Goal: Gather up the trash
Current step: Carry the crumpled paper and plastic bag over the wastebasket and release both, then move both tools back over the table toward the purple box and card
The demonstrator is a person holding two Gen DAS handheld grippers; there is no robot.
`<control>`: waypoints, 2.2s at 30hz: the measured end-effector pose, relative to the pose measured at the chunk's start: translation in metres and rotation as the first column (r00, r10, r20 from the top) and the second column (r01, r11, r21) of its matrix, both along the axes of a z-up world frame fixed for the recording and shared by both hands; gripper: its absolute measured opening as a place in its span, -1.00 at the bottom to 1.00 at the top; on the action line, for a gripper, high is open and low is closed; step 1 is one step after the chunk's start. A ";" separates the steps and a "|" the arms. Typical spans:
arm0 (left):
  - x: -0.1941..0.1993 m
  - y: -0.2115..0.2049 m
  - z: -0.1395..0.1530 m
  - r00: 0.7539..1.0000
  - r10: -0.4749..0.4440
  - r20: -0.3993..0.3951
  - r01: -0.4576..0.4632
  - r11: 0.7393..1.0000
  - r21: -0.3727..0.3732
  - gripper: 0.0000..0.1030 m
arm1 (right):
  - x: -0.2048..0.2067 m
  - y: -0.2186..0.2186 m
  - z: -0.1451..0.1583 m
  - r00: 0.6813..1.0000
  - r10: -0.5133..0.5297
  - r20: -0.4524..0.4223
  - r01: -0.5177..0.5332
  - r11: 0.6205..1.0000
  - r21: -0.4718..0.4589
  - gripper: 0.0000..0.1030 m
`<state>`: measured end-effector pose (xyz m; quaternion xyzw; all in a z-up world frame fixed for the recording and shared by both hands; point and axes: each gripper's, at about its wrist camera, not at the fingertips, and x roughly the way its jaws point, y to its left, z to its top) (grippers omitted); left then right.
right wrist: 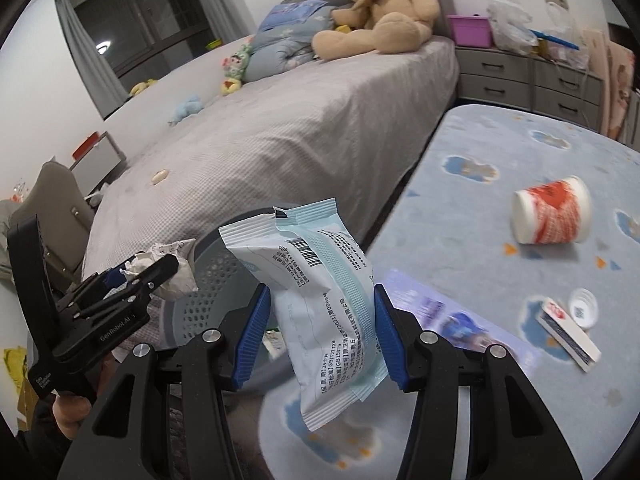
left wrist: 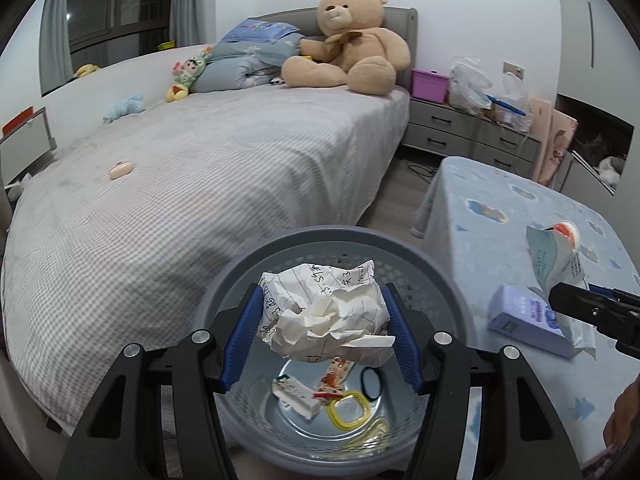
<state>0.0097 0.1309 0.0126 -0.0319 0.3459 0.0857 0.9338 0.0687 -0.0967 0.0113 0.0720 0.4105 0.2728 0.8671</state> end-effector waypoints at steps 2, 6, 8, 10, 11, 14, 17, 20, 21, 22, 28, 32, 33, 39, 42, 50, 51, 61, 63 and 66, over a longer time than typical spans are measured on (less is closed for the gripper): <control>0.000 0.009 -0.002 1.000 0.018 -0.005 -0.018 1.000 -0.008 0.14 | 0.006 0.015 -0.001 1.000 0.025 -0.004 -0.025 1.000 0.005 -0.02; 0.004 0.021 -0.005 0.999 0.043 -0.018 -0.043 0.999 -0.021 0.14 | 0.015 0.038 -0.006 0.998 0.066 -0.009 -0.066 0.998 0.011 -0.02; 0.006 0.024 -0.007 0.999 0.048 -0.024 -0.049 0.999 -0.019 0.14 | 0.018 0.047 -0.010 0.996 0.083 -0.013 -0.083 0.997 0.009 -0.02; 0.008 0.025 -0.010 0.998 0.050 -0.031 -0.051 0.999 -0.013 0.14 | 0.022 0.054 -0.014 0.995 0.099 -0.024 -0.099 0.995 0.008 -0.02; 0.009 0.025 -0.011 0.998 0.051 -0.036 -0.052 0.999 -0.009 0.14 | 0.024 0.056 -0.016 0.994 0.104 -0.028 -0.104 0.995 0.005 -0.02; 0.013 0.027 -0.015 0.997 0.056 -0.046 -0.057 0.998 -0.002 0.14 | 0.026 0.063 -0.021 0.993 0.114 -0.026 -0.115 0.993 -0.012 -0.02; 0.014 0.028 -0.017 0.997 0.063 -0.053 -0.063 0.998 0.003 0.14 | 0.028 0.068 -0.024 0.991 0.128 -0.032 -0.129 0.992 -0.014 -0.02; 0.016 0.029 -0.019 0.996 0.066 -0.059 -0.066 0.998 0.007 0.14 | 0.030 0.072 -0.025 0.990 0.140 -0.031 -0.141 0.990 -0.015 -0.02; 0.016 0.029 -0.020 0.996 0.067 -0.060 -0.067 0.998 0.009 0.14 | 0.030 0.074 -0.025 0.989 0.144 -0.029 -0.144 0.989 -0.017 -0.02; 0.016 0.030 -0.020 0.996 0.069 -0.061 -0.068 0.998 0.011 0.14 | 0.031 0.075 -0.025 0.989 0.146 -0.027 -0.147 0.989 -0.018 -0.02; 0.014 0.031 -0.018 0.996 0.075 -0.050 -0.075 0.997 0.008 0.24 | 0.032 0.079 -0.024 0.988 0.155 -0.018 -0.156 0.987 -0.025 0.02; 0.010 0.032 -0.015 0.996 0.086 -0.035 -0.086 0.996 0.011 0.40 | 0.029 0.078 -0.021 0.988 0.152 0.002 -0.152 0.988 -0.025 0.32; 0.010 0.032 -0.015 0.996 0.089 -0.033 -0.088 0.996 0.013 0.41 | 0.029 0.078 -0.021 0.988 0.153 0.002 -0.153 0.988 -0.026 0.32; 0.010 0.034 -0.016 0.994 0.103 -0.035 -0.103 0.995 0.016 0.43 | 0.029 0.077 -0.022 0.989 0.147 -0.002 -0.147 0.989 -0.024 0.32; 0.010 0.035 -0.016 0.993 0.109 -0.036 -0.108 0.994 0.017 0.45 | 0.029 0.078 -0.023 0.989 0.149 -0.003 -0.149 0.988 -0.027 0.32; 0.010 0.035 -0.016 0.993 0.112 -0.036 -0.111 0.994 0.016 0.48 | 0.028 0.078 -0.025 0.988 0.151 -0.005 -0.151 0.988 -0.027 0.32; 0.010 0.035 -0.016 0.993 0.112 -0.036 -0.112 0.994 0.017 0.48 | 0.028 0.079 -0.025 0.988 0.151 -0.004 -0.151 0.988 -0.028 0.32; 0.011 0.035 -0.016 0.993 0.112 -0.036 -0.111 0.994 0.017 0.50 | 0.026 0.078 -0.025 0.989 0.149 -0.003 -0.149 0.989 -0.027 0.32; 0.011 0.035 -0.016 0.993 0.111 -0.037 -0.111 0.994 0.017 0.50 | 0.025 0.076 -0.025 0.989 0.146 -0.001 -0.146 0.989 -0.027 0.32; 0.010 0.034 -0.016 0.994 0.107 -0.035 -0.107 0.994 0.017 0.50 | 0.024 0.072 -0.023 0.990 0.139 0.000 -0.139 0.990 -0.023 0.32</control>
